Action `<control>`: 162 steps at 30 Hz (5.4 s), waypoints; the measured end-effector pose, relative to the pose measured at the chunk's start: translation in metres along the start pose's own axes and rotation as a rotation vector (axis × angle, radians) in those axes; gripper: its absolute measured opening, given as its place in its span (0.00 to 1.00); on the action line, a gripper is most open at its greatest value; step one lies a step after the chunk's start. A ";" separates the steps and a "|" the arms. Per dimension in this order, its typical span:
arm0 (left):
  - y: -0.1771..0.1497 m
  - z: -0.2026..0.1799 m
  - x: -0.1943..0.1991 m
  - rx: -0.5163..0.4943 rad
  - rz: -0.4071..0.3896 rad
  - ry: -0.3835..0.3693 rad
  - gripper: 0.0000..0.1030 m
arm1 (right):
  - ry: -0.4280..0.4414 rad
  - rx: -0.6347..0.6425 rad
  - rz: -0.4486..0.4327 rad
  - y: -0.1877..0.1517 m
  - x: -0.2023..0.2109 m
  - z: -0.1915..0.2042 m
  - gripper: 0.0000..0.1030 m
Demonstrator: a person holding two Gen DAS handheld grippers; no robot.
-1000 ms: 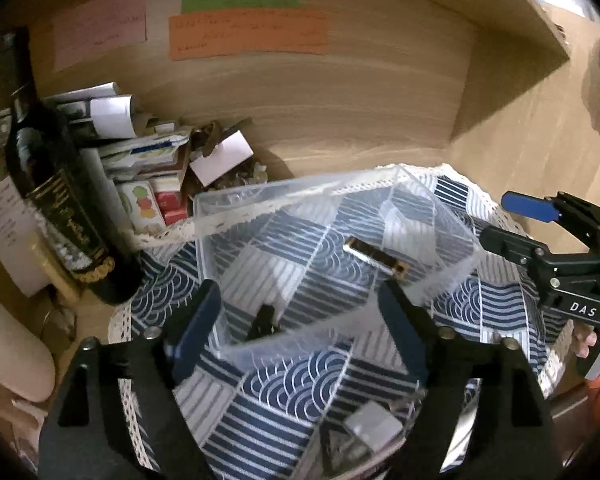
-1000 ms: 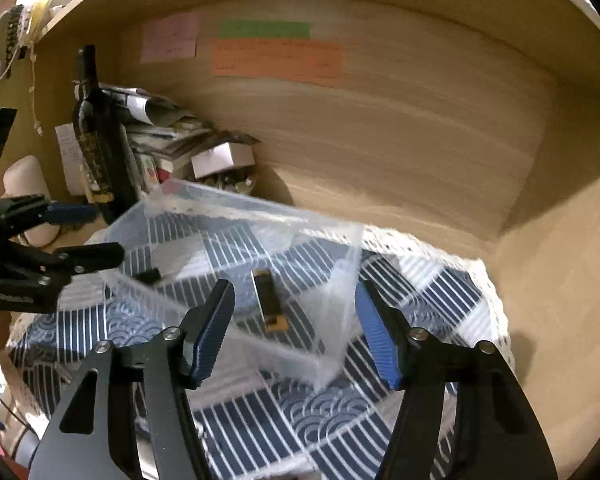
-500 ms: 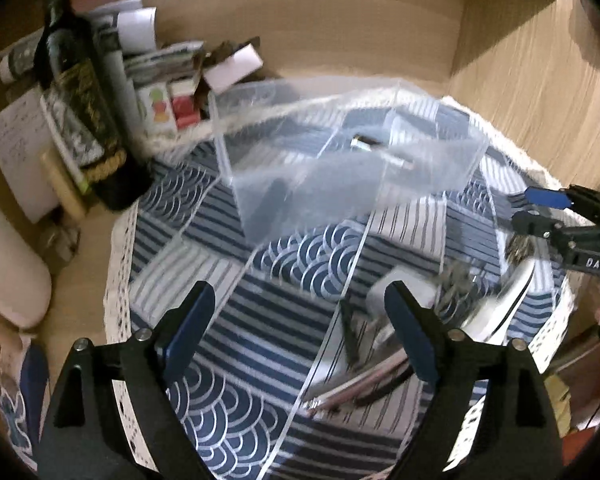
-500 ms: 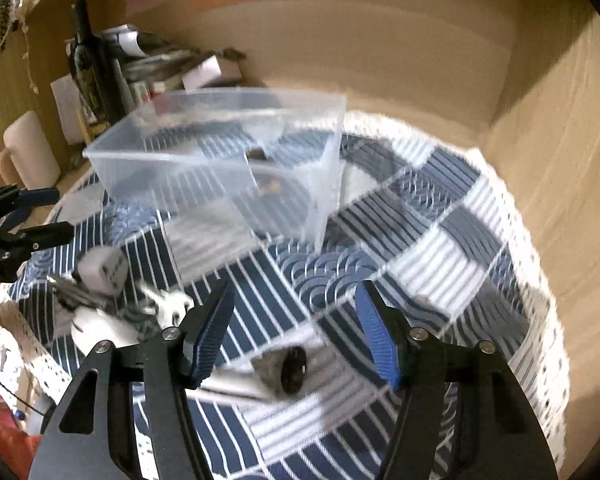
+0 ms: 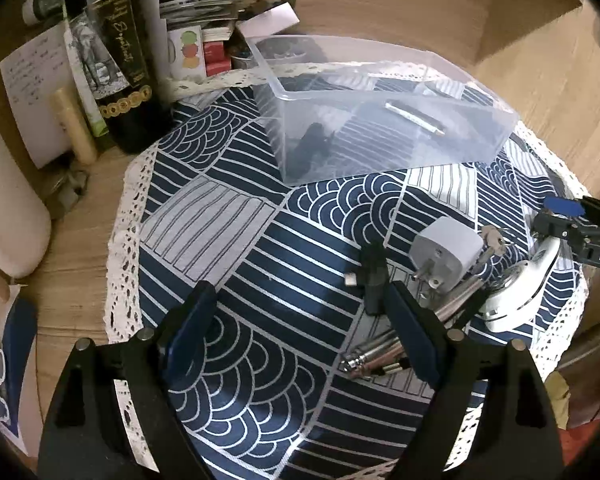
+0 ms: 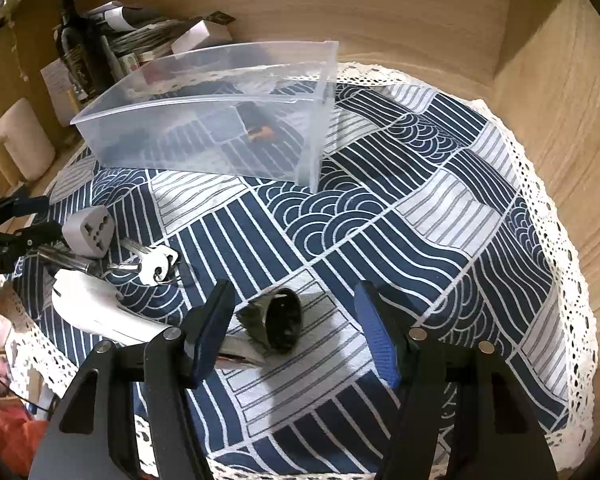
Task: Organize rigid objects
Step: 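Grasp the small black piece with the left gripper while the right grasps the black knob, then lower both held items into the clear box and open both grippers, then grasp the white plug adapter with the left gripper while the right grasps the silver keys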
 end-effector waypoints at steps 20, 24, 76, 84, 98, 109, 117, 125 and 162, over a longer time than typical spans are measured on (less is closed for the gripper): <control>0.003 -0.021 -0.016 -0.038 -0.003 -0.043 0.24 | 0.024 0.018 0.035 -0.005 -0.007 0.004 0.28; 0.008 -0.014 -0.015 -0.011 -0.013 -0.036 0.24 | 0.011 0.018 0.000 0.002 -0.003 0.004 0.28; 0.132 -0.026 -0.078 -0.065 -0.102 -0.005 0.24 | 0.131 0.132 -0.123 0.138 -0.097 0.049 0.28; 0.132 -0.026 -0.074 -0.055 -0.088 -0.012 0.25 | 0.122 0.134 -0.123 0.135 -0.098 0.051 0.29; 0.126 -0.043 -0.016 -0.091 -0.167 -0.015 0.69 | 0.095 0.168 -0.281 0.145 -0.030 0.055 0.71; 0.073 -0.059 -0.003 -0.107 -0.086 -0.051 0.76 | 0.115 0.195 -0.235 0.099 -0.011 0.058 0.75; 0.037 -0.071 -0.008 -0.094 -0.026 -0.101 0.77 | 0.172 0.223 -0.092 0.046 -0.023 0.068 0.75; 0.034 -0.074 -0.004 -0.086 -0.030 -0.108 0.77 | 0.194 0.255 0.017 0.011 -0.035 0.068 0.74; 0.032 -0.072 -0.013 -0.040 -0.024 -0.141 0.29 | 0.213 0.235 0.033 0.017 -0.060 0.068 0.57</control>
Point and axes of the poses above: each gripper's, at about its wrist camera, not at the fingertips, and x roughly against the way its jaws point, z to its left, y to its top, the point moved 9 cm from there along -x, roughly the way its jaws point, and after that the axes turned 13 degrees about -z, right-handed, at the moved point
